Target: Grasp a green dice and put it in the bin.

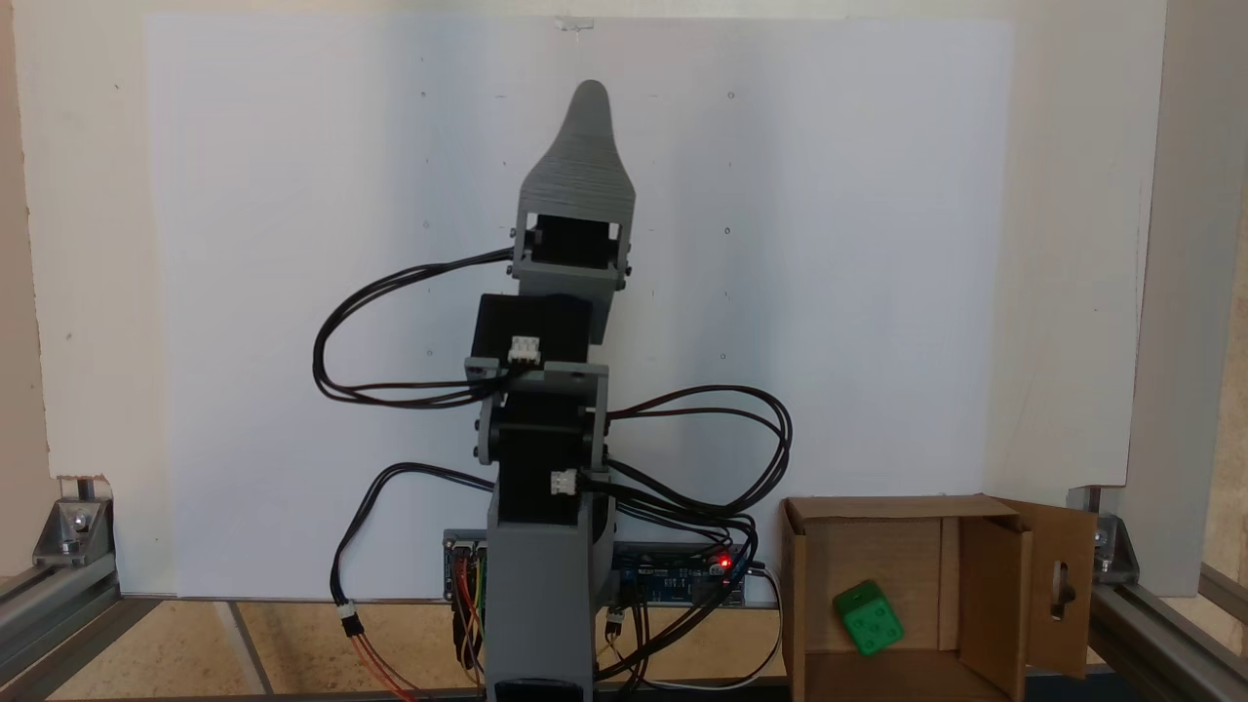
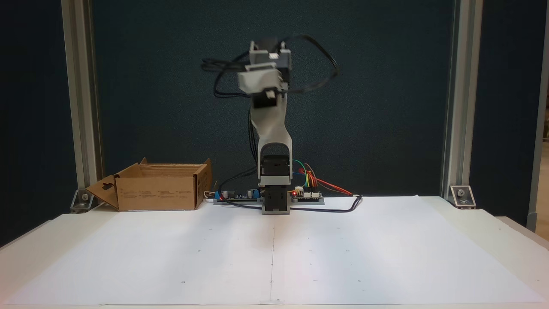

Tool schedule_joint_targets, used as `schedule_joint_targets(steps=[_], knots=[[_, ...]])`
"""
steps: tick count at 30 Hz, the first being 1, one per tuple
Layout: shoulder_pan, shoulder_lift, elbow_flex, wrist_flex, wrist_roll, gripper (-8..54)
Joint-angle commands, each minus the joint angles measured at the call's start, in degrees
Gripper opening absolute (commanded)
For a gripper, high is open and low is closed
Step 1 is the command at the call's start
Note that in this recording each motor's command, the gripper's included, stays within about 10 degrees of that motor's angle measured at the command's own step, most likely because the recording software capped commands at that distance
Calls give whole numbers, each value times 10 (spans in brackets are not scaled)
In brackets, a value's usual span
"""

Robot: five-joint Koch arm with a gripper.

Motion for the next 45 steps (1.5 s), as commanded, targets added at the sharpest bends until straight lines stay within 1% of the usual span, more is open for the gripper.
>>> schedule_joint_targets(steps=[1, 11, 29, 45], knots=[[-12, 41, 25, -95, 22, 449], [-14, 150, 272, -344, 19, 454], [7, 269, 606, -752, 17, 448], [4, 272, 807, -997, 15, 445]])
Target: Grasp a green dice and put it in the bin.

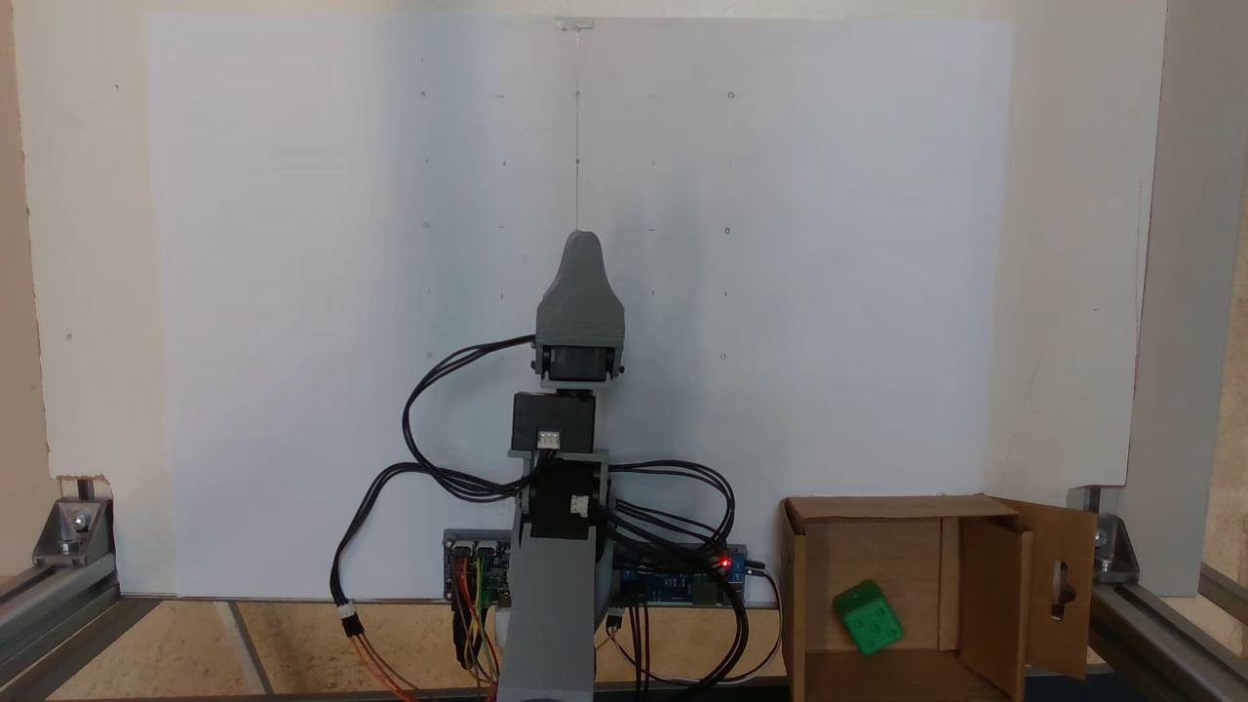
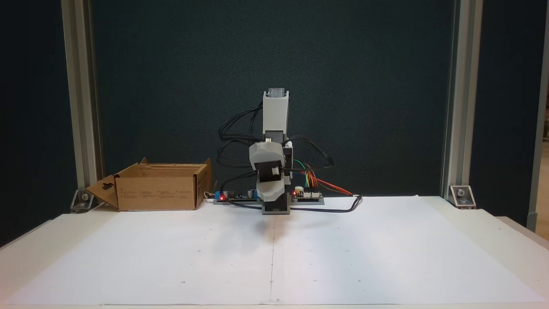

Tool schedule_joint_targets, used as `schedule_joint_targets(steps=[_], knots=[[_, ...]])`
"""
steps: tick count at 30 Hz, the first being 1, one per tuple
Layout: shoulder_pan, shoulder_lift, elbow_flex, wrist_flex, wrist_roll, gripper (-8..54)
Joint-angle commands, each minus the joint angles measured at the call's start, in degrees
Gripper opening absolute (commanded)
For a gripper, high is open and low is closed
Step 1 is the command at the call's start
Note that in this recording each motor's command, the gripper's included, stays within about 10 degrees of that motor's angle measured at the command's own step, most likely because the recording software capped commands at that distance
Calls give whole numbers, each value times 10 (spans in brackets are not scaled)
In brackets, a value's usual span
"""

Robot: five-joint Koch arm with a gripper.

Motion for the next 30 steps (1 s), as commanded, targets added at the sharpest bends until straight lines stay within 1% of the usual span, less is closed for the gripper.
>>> schedule_joint_targets(steps=[1, 7, 11, 30], knots=[[4, 65, -4, -66, 13, 445], [6, 66, 31, -75, 12, 445], [4, 65, 64, -136, 13, 449], [-2, 63, 75, -131, 14, 449]])
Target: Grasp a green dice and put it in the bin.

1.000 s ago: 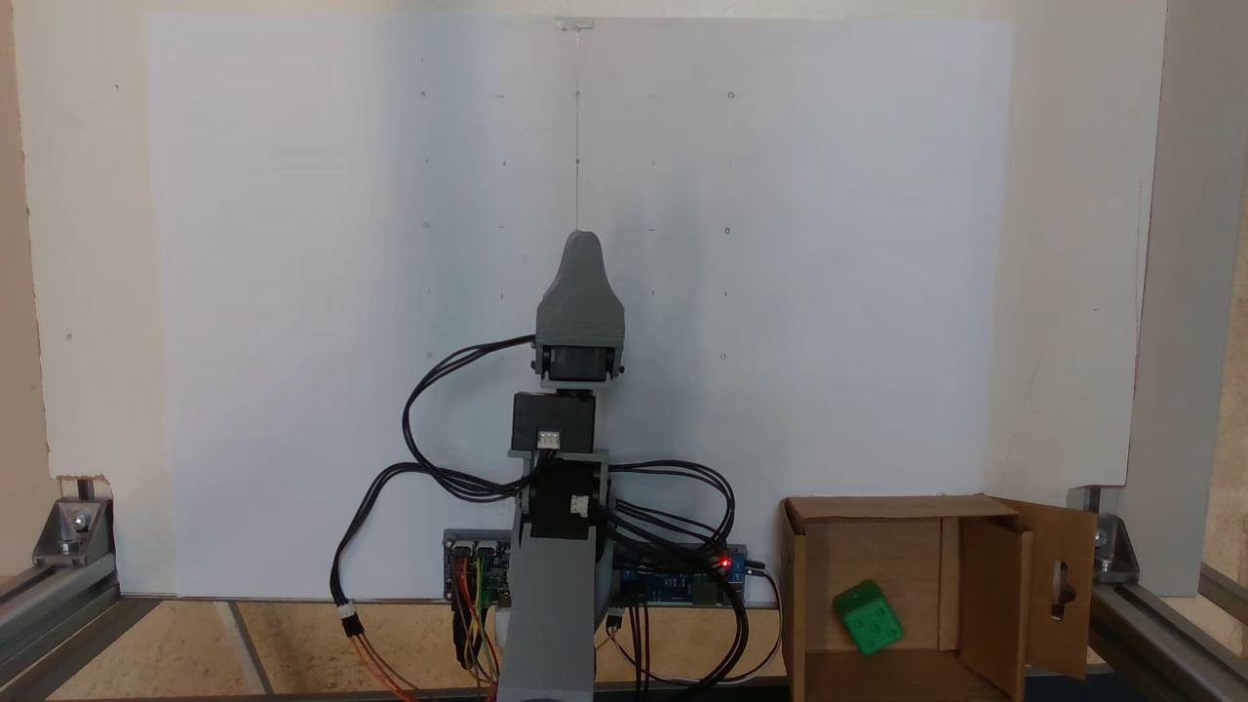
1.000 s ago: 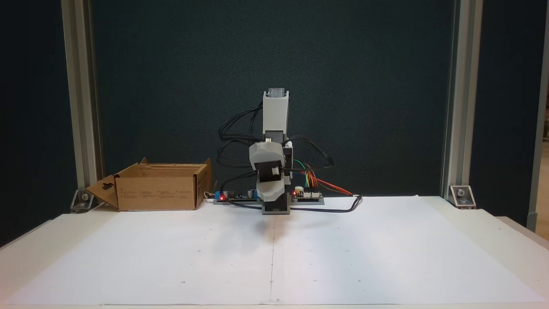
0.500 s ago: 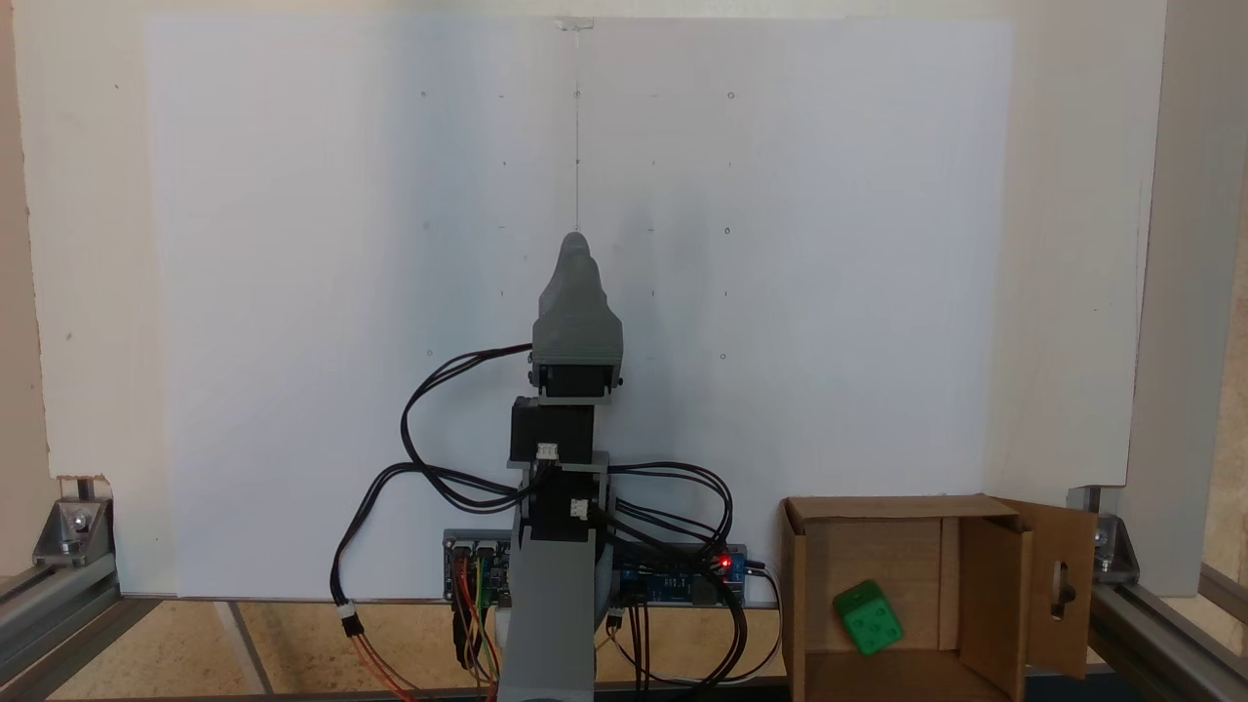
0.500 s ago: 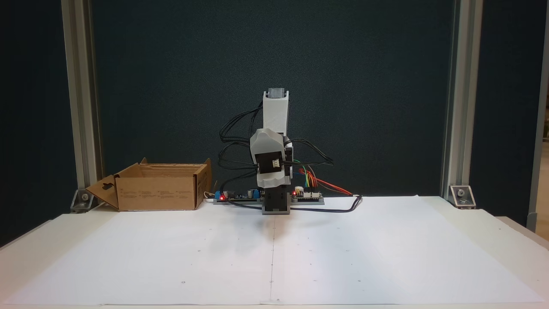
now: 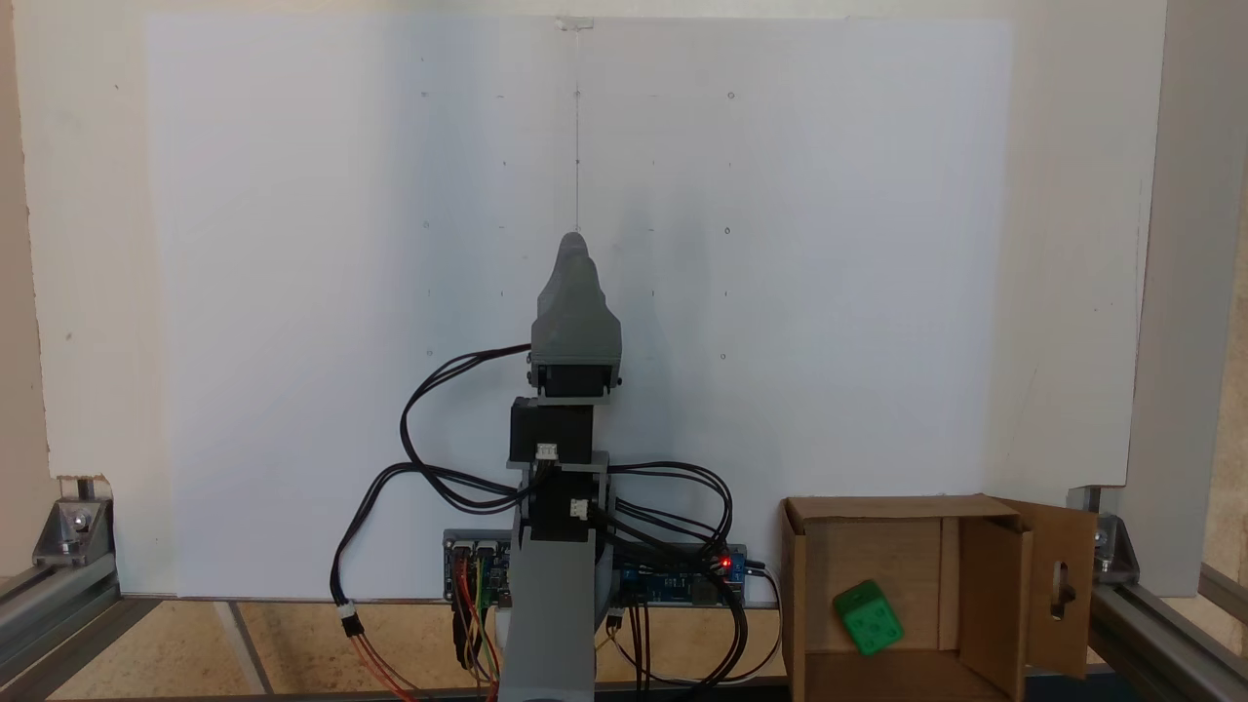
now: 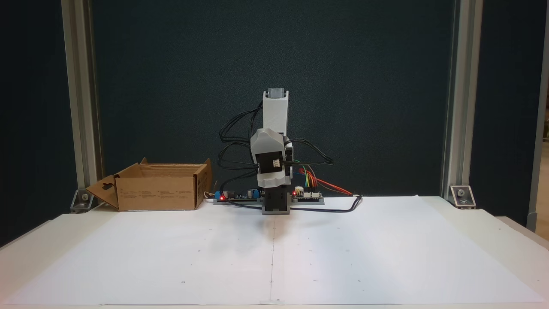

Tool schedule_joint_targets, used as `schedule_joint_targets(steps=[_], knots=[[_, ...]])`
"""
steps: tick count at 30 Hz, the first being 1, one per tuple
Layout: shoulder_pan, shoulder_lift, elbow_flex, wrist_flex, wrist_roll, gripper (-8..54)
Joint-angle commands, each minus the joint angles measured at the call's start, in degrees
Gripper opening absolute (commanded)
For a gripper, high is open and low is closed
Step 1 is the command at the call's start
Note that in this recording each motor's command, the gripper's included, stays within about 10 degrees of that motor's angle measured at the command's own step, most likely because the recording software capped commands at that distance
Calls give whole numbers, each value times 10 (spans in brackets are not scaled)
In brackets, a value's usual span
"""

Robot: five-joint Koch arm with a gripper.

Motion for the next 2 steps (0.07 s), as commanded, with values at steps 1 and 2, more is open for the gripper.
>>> schedule_joint_targets(steps=[1, 2], knots=[[1, 62, 28, -30, 14, 449], [1, 62, 28, -30, 14, 449]])
